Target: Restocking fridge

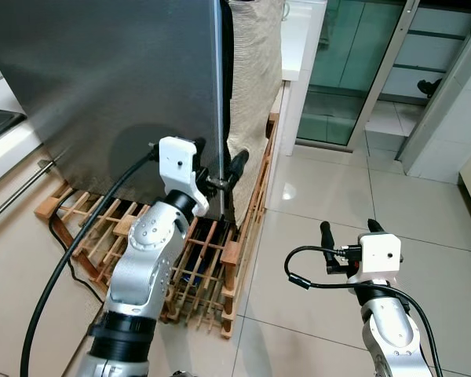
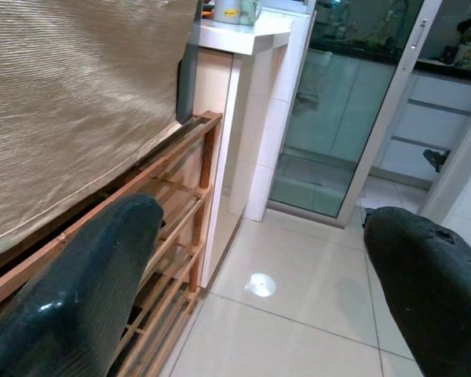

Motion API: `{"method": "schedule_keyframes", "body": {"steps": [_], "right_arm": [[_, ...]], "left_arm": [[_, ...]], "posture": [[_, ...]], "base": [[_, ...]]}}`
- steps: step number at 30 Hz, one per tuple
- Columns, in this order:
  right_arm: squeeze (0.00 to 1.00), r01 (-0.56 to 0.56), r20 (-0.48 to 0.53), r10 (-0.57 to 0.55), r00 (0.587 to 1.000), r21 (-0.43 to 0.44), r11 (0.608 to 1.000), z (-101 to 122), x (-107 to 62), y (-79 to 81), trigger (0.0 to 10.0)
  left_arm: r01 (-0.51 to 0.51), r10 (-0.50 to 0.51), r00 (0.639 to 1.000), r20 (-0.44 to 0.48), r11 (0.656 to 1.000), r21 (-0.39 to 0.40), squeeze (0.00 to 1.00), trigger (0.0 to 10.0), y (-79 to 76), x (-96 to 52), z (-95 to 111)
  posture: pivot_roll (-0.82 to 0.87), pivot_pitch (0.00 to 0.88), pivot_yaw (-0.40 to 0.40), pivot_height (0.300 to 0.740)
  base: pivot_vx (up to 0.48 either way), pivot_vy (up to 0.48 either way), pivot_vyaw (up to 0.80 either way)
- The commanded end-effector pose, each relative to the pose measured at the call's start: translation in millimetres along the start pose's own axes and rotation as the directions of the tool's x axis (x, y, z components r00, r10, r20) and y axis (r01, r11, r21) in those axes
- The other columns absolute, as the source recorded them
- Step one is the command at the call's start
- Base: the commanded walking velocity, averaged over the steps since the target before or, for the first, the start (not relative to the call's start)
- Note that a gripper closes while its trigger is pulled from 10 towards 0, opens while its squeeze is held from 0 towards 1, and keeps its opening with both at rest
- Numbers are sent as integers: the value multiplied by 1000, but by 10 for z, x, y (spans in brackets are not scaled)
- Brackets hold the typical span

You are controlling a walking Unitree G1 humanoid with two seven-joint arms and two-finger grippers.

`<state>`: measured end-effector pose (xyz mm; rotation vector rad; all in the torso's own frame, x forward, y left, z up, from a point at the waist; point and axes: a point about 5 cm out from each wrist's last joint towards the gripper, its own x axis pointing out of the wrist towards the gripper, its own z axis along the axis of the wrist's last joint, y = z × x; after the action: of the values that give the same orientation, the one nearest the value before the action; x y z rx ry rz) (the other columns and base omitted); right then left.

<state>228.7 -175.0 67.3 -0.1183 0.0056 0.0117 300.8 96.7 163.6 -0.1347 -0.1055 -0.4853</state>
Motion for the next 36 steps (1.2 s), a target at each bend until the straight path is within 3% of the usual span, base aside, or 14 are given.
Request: {"method": "schedule_keyframes", "body": {"steps": [1,11,17,32,36], "right_arm": [[0,-12,3,12,1000,-12,1000,-10,9,13,10000],[0,-11,8,11,1000,-14,1000,-4,27,16,10000],[0,9,11,-9,1000,-16,1000,-10,10,-14,10000],[0,-2,22,2,1000,-13,1000,4,48,24,10000],[0,19,44,-18,999,-12,1000,65,20,-19,10000]], "left_arm": [[21,-21,1000,1,1000,4,0,10000,-41,26,35],[-33,33,999,-6,999,14,0,10000,14,106,27],[2,-2,1000,18,1000,9,0,10000,-63,120,67],[0,0,1000,23,1000,4,0,10000,-67,196,91],[-61,65,997,-46,995,73,0,10000,230,-29,-54]], "posture": [[-184,0,26,740],[-197,0,34,740],[-191,0,36,740],[-186,0,33,740],[-199,0,44,740]], "base": [[0,0,0],[0,0,0],[0,0,0],[0,0,0],[0,0,0]]}}
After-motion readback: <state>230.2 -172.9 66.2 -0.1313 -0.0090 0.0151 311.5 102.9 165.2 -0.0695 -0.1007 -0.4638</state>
